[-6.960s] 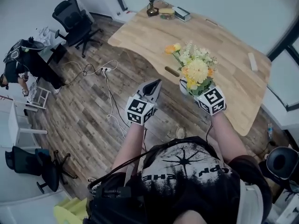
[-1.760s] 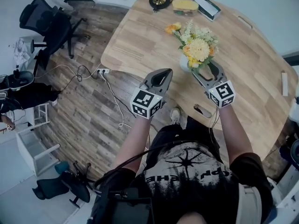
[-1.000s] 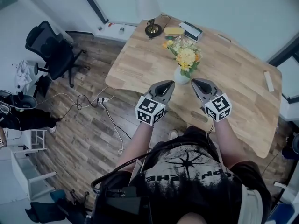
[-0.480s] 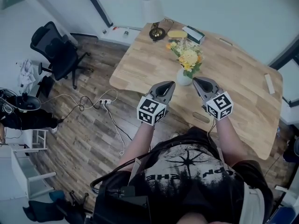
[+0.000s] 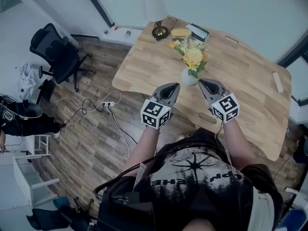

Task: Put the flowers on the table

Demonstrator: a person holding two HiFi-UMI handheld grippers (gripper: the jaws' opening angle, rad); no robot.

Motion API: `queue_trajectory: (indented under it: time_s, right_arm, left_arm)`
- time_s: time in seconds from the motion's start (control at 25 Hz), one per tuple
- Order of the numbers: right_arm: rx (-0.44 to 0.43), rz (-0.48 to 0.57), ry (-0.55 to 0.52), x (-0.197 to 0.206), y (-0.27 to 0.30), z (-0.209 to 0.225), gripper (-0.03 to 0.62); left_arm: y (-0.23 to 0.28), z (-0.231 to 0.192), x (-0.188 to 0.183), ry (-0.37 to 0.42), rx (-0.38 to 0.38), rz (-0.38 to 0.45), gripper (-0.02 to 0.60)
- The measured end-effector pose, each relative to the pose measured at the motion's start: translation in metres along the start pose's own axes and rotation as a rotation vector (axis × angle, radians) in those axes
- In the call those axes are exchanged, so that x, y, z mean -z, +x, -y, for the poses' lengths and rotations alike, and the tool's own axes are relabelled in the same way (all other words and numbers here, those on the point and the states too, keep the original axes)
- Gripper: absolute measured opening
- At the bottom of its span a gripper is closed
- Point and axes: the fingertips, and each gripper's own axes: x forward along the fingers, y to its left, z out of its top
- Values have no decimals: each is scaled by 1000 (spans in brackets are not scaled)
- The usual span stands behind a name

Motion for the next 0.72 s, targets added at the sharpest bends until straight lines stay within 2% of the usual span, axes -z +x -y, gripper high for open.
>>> queue_trajectory:
  time_s: [0.4,0.72]
  right_arm:
    - [33,-9,-25,0,-7,6,15]
    - [30,14,45,1,-13,6,15]
  left_arm:
    - [-1,3,-2,18,-2,-2,14]
    - [-4,6,3,19,-3,-11,14]
